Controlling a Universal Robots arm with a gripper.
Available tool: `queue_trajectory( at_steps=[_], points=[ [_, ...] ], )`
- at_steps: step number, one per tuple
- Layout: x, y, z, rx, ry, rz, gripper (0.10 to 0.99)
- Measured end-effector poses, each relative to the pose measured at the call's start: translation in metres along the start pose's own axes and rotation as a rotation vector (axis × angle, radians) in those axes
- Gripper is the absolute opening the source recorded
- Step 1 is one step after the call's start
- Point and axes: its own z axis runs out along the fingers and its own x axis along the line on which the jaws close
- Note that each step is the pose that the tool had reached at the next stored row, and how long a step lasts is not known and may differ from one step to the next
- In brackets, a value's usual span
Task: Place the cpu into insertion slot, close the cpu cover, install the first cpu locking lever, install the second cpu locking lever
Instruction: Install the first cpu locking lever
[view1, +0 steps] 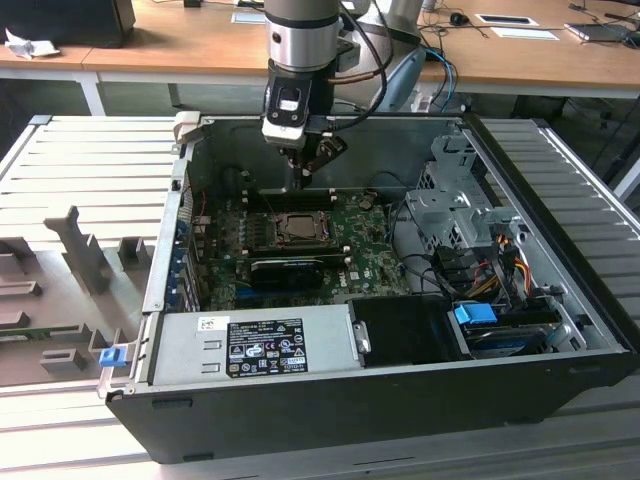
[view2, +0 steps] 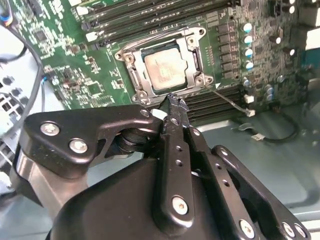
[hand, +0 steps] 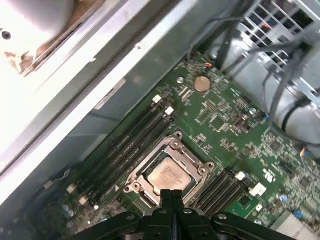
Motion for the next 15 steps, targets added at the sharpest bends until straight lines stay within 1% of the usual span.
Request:
queue_trajectory(
  at_steps=[1,7,15],
  points=[
    [0.0000,0.0000,0.0001,0.000,0.0017,-0.030,0.106],
    [0.0004,-0.0005,0.0002,0.000,0.0073,-0.145,0.106],
    [0.0013,-0.0020,0.0027,0.000,0.0119,-0.231,0.106]
  ],
)
